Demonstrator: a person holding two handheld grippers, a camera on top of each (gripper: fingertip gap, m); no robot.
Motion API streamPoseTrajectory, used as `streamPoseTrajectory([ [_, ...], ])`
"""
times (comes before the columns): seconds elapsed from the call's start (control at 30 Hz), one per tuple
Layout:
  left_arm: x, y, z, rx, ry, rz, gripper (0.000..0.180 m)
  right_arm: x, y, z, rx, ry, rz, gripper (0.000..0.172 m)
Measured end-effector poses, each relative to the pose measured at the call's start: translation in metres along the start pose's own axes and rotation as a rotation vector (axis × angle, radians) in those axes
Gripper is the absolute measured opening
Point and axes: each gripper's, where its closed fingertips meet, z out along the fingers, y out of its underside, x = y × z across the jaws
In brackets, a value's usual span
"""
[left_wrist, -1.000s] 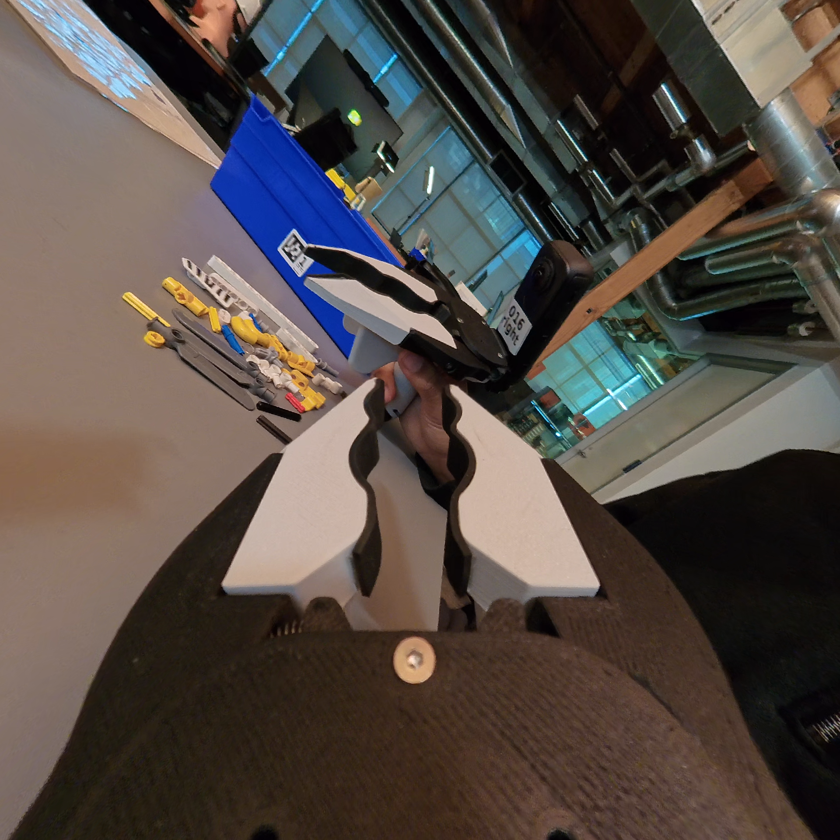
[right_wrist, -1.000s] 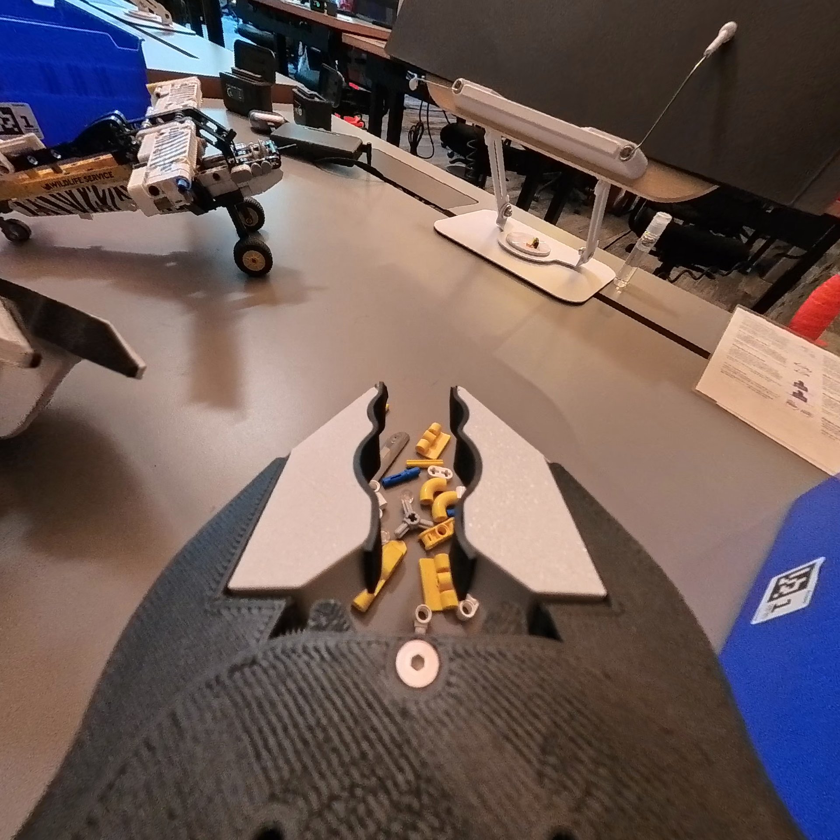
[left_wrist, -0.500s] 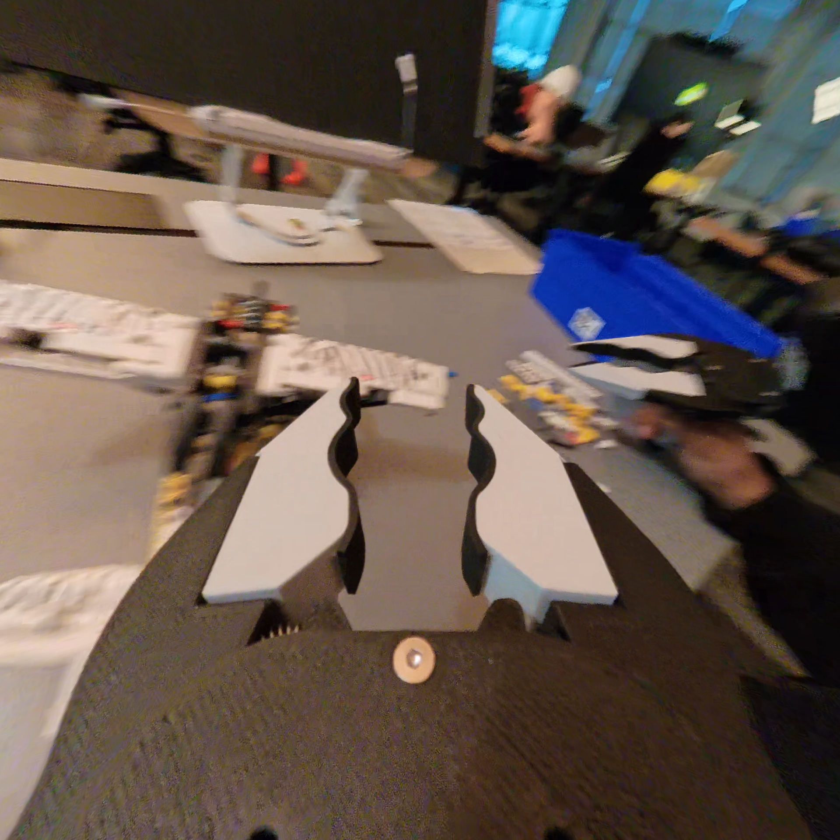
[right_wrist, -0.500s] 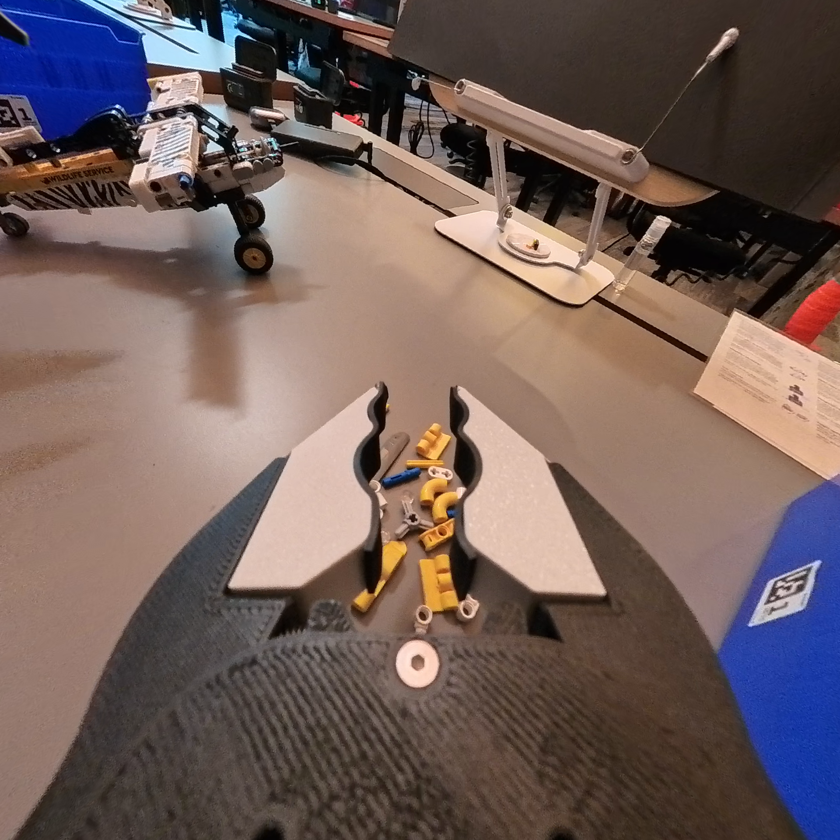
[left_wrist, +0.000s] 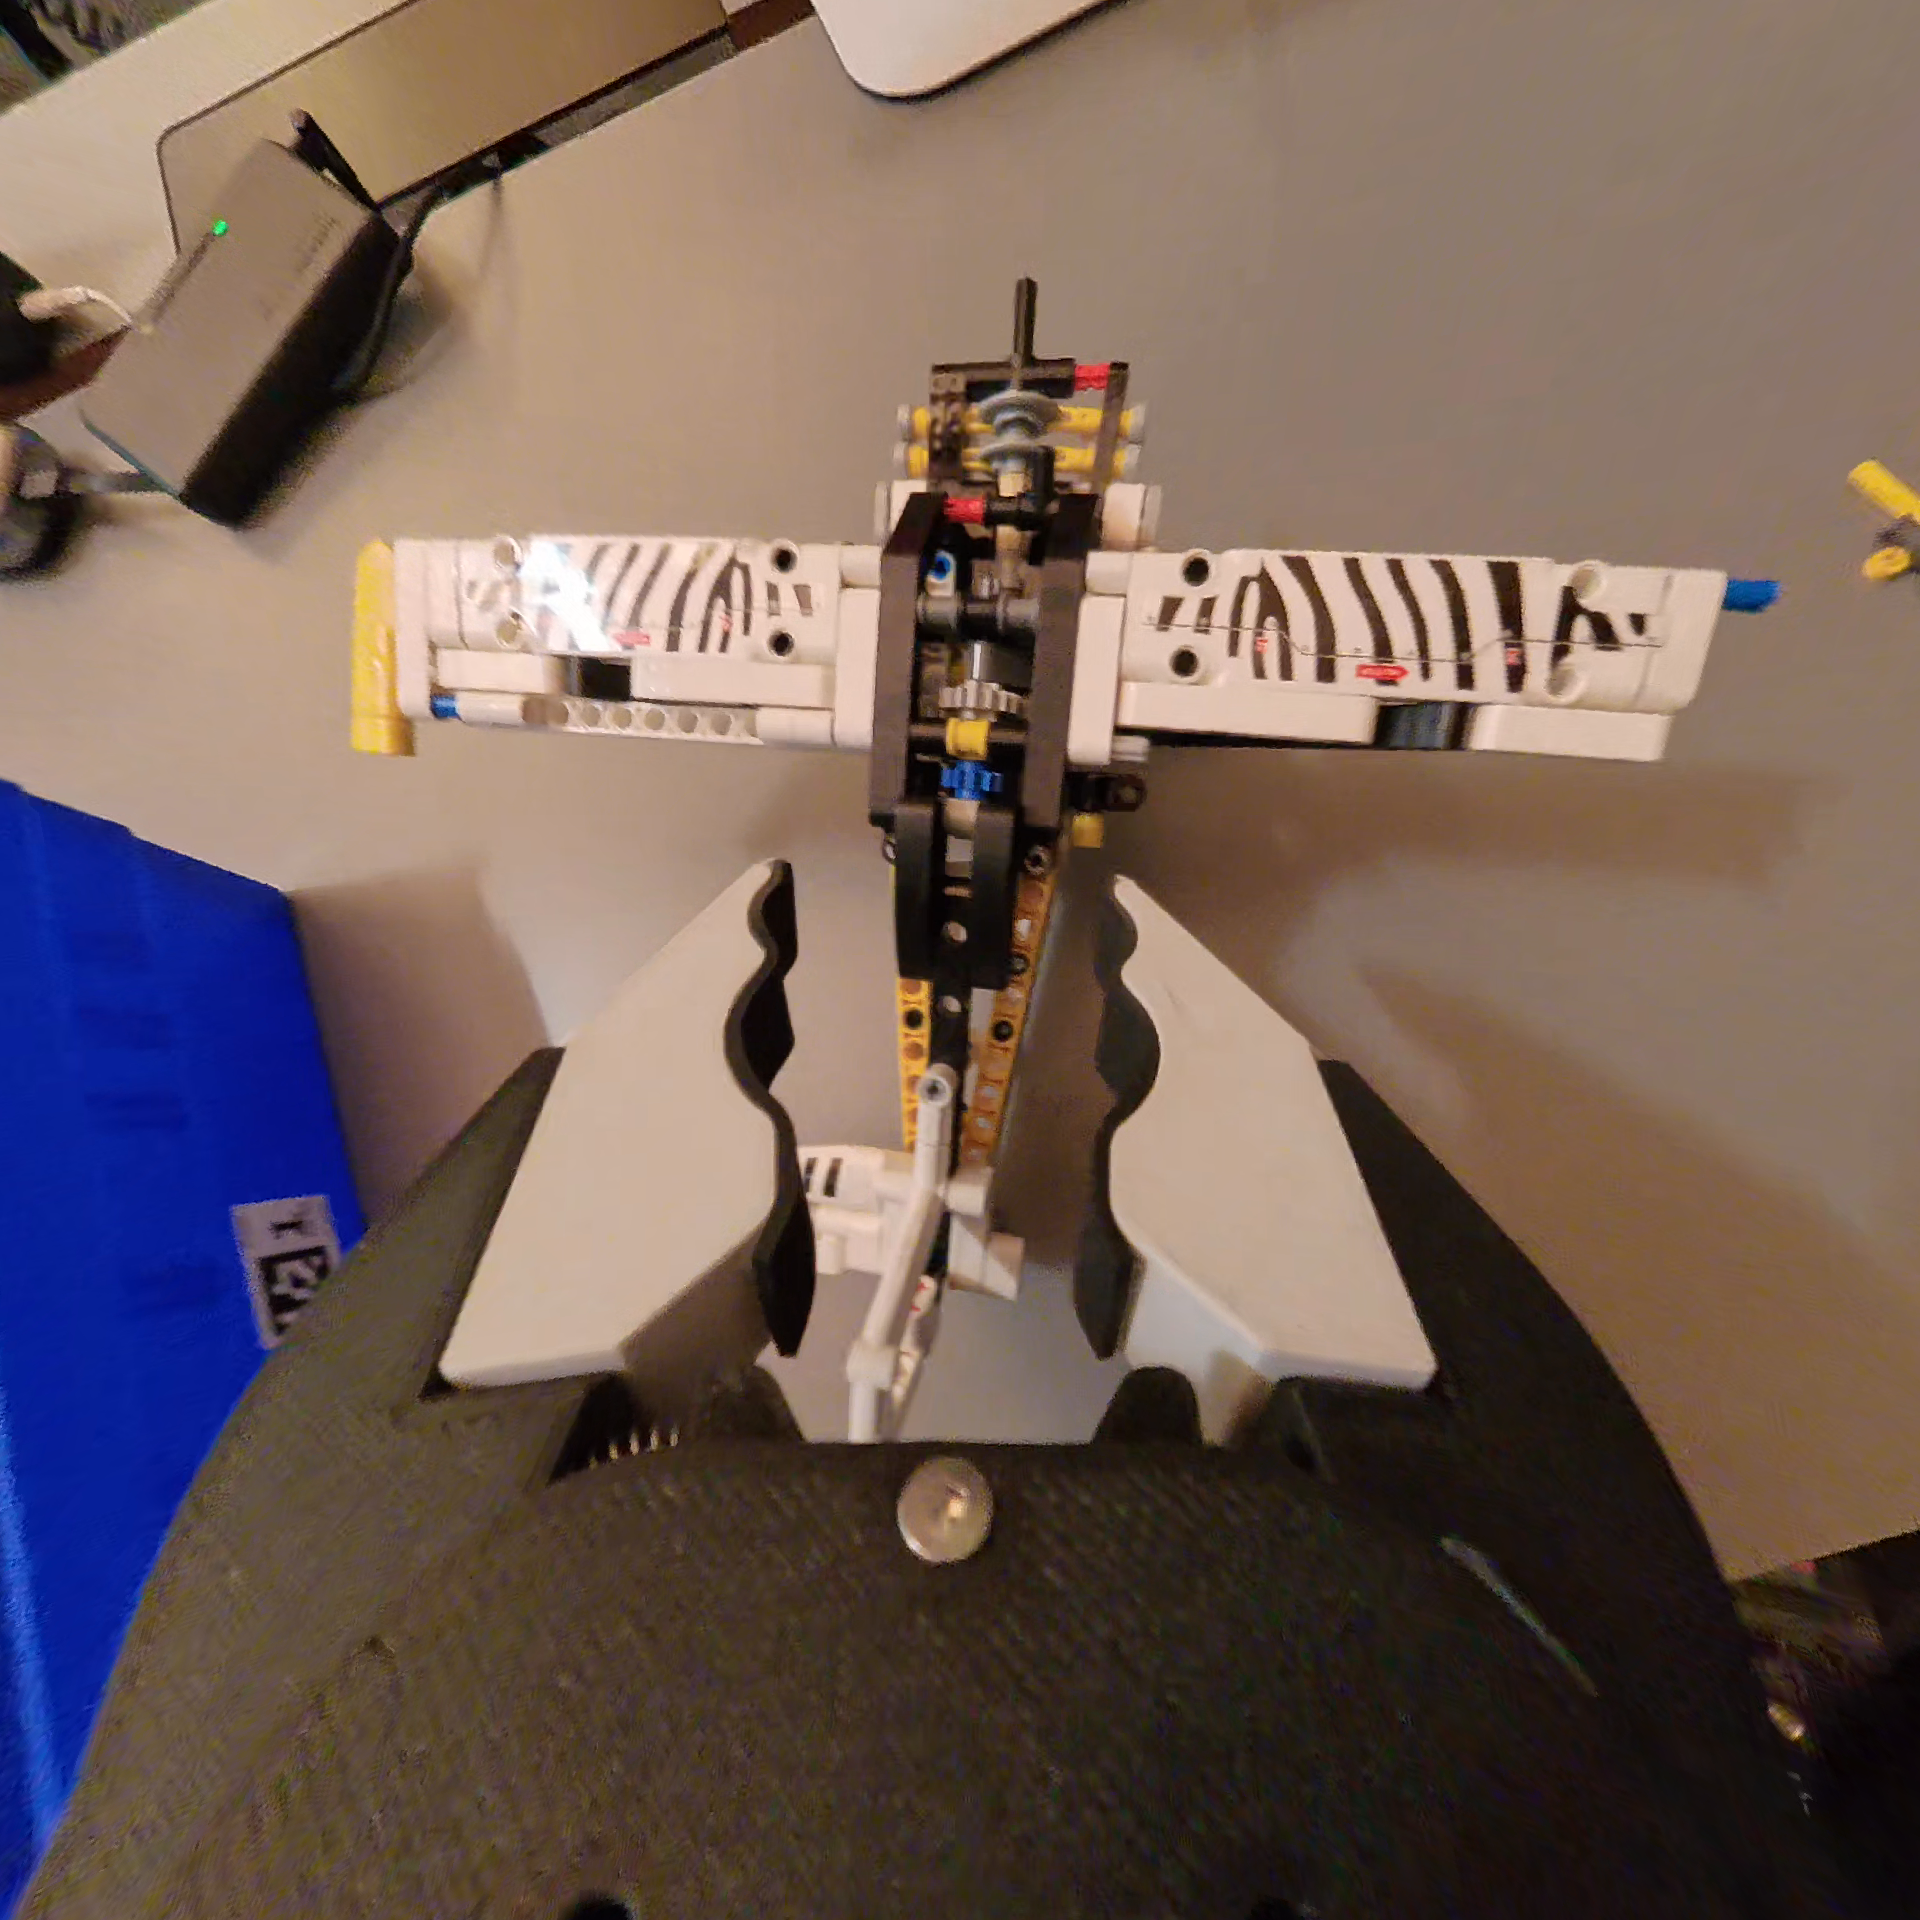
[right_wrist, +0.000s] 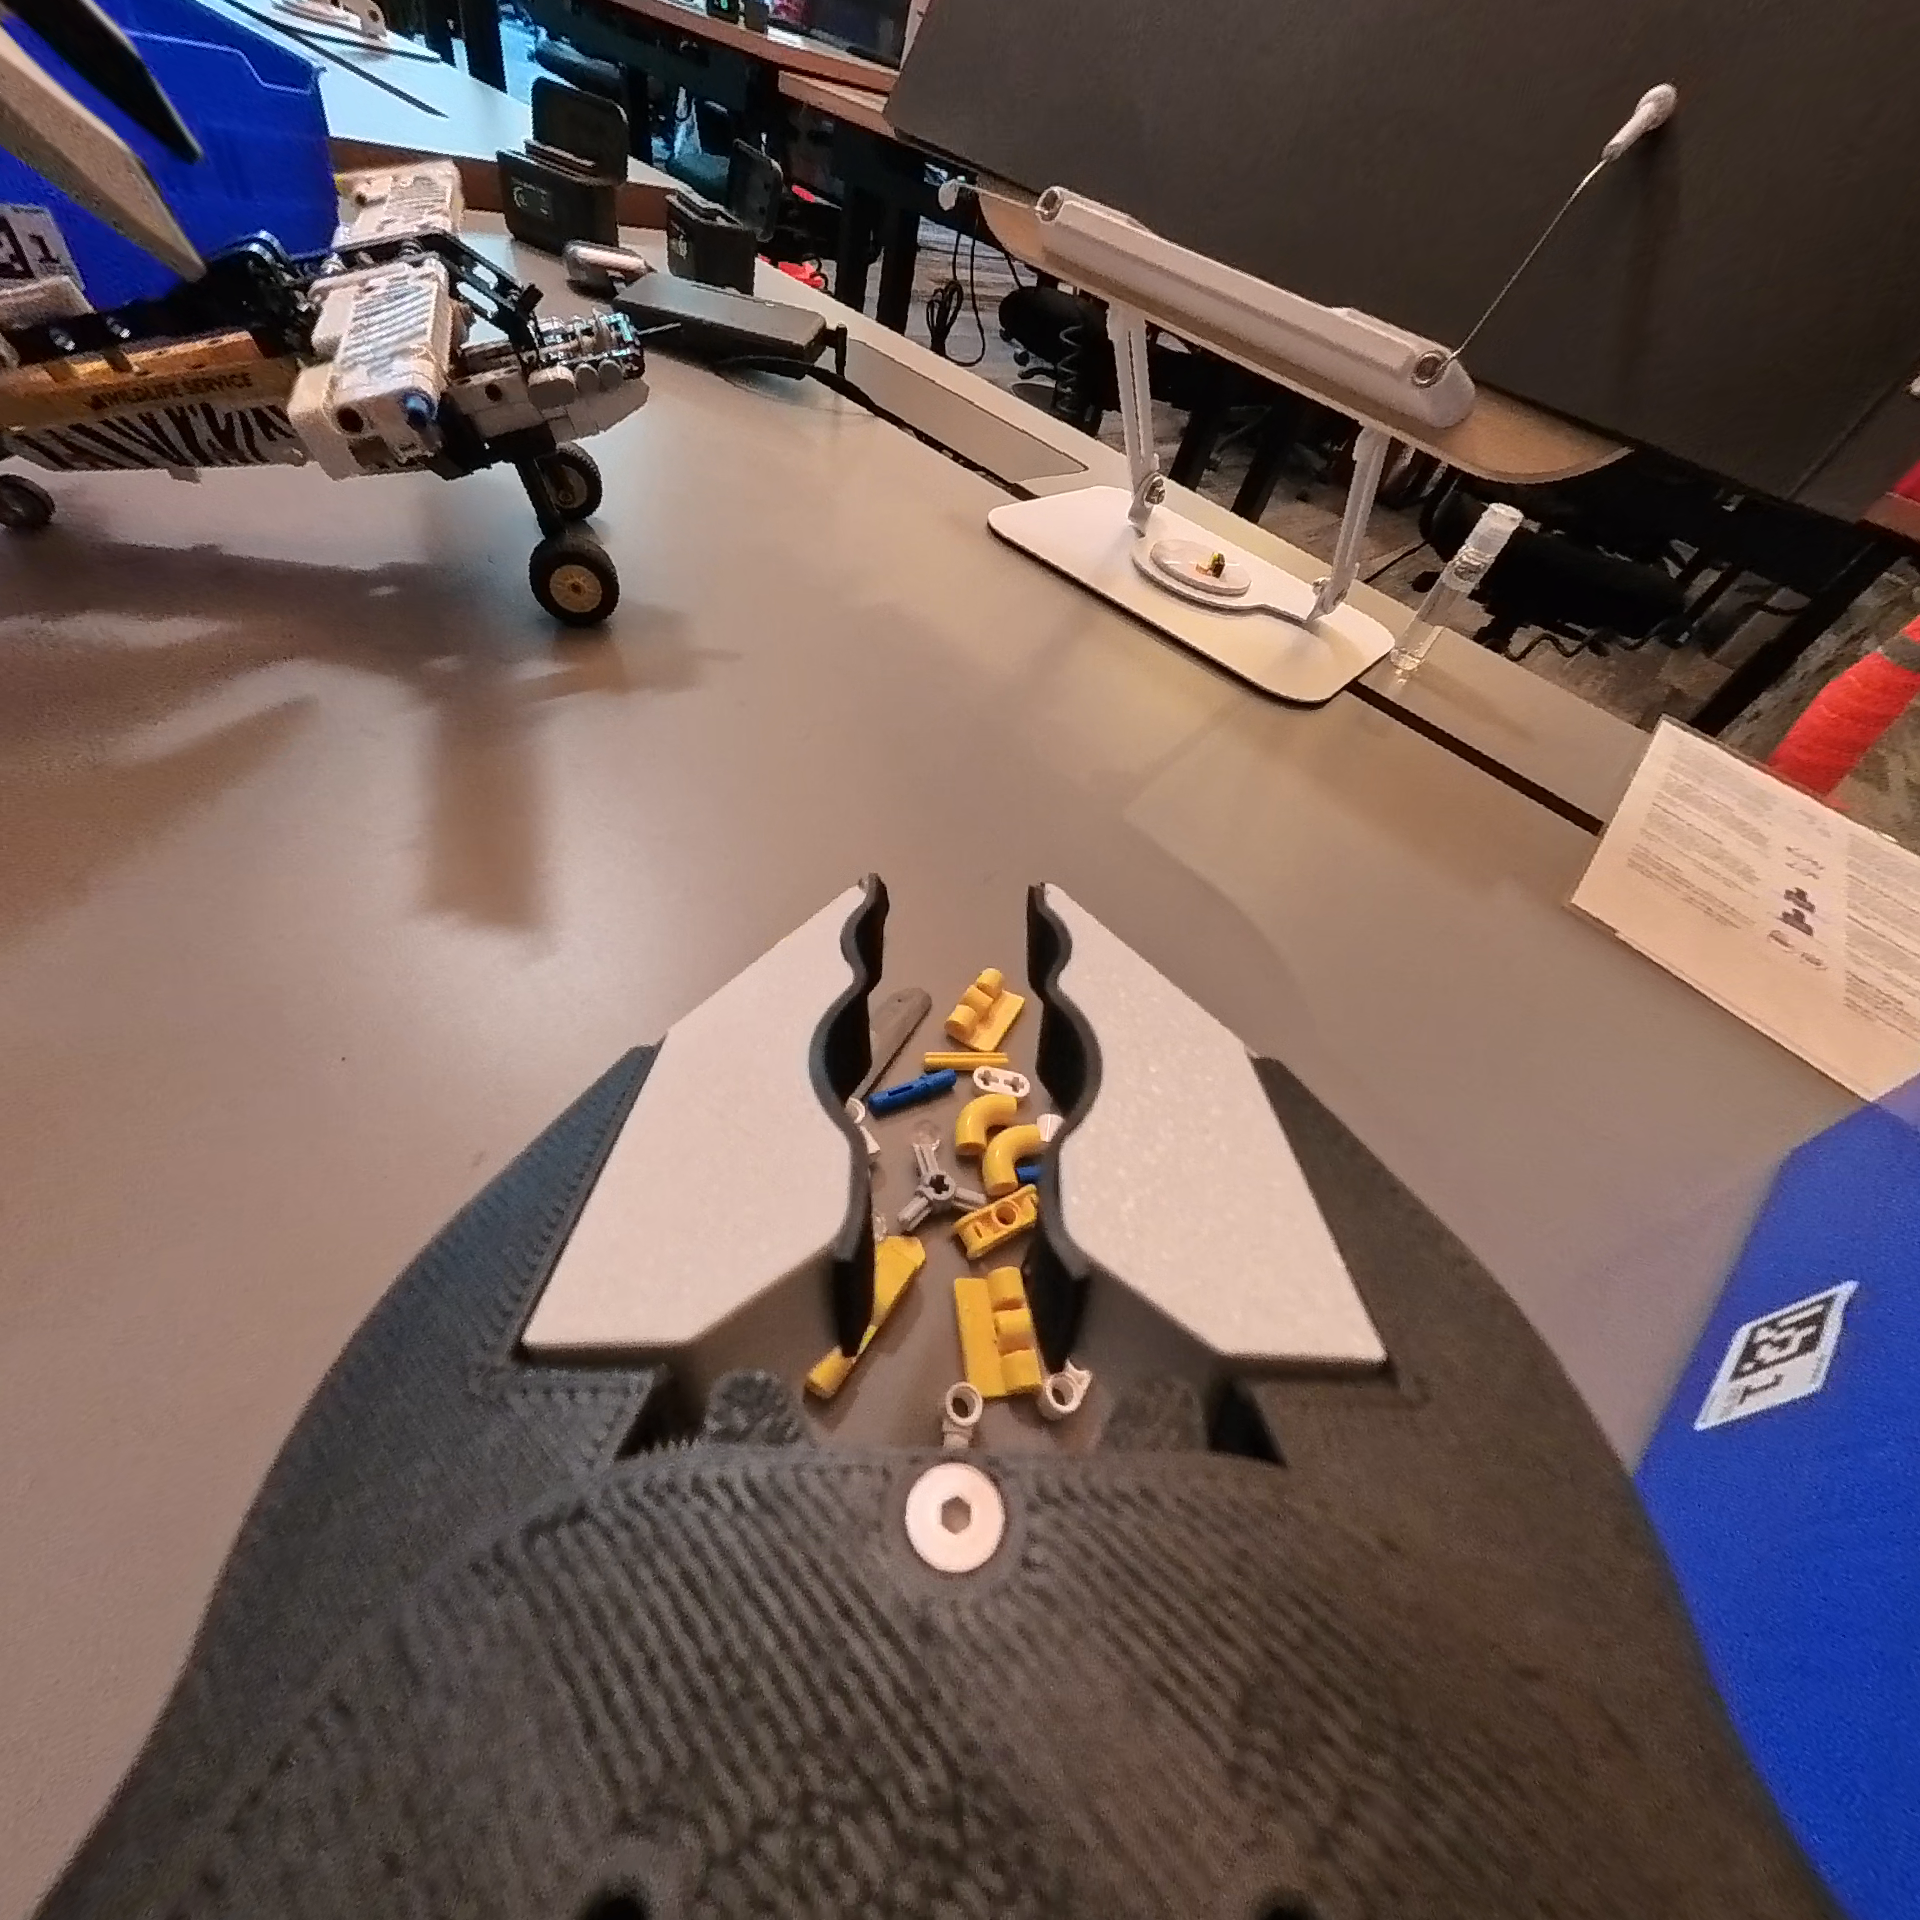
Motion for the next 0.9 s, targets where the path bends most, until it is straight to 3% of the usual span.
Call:
streamPoseTrajectory([
  [0.1, -0.006, 0.002, 0.006, -0.079, 0.03, 0.034, 0.067, -0.001, -0.001, -0.001, 0.005, -0.003, 0.001, 0.025],
  [0.17, -0.005, 0.019, 0.017, -0.208, 0.085, 0.043, 0.069, -0.002, -0.002, -0.001, 0.008, -0.006, 0.001, 0.025],
  [0.23, 0.004, 0.037, 0.026, -0.334, 0.179, 0.05, 0.068, -0.002, -0.002, -0.001, 0.009, -0.008, 0.0, 0.025],
  [0.3, 0.009, 0.045, 0.032, -0.384, 0.224, 0.072, 0.055, -0.002, -0.002, -0.001, 0.01, -0.007, -0.001, 0.025],
  [0.4, 0.006, 0.044, 0.037, -0.39, 0.183, 0.13, 0.037, -0.002, -0.002, -0.001, 0.012, -0.007, 0.002, 0.025],
  [0.7, 0.015, 0.049, 0.028, -0.51, 0.182, -0.018, 0.037, -0.003, -0.004, -0.001, 0.019, -0.015, 0.004, 0.025],
  [0.8, 0.02, 0.04, 0.033, -0.484, 0.168, -0.028, 0.037, -0.004, -0.005, -0.002, 0.022, -0.017, 0.0, 0.025],
  [0.9, 0.04, 0.03, 0.033, -0.458, 0.264, -0.068, 0.038, -0.003, -0.006, -0.002, 0.028, -0.016, 0.0, 0.024],
])
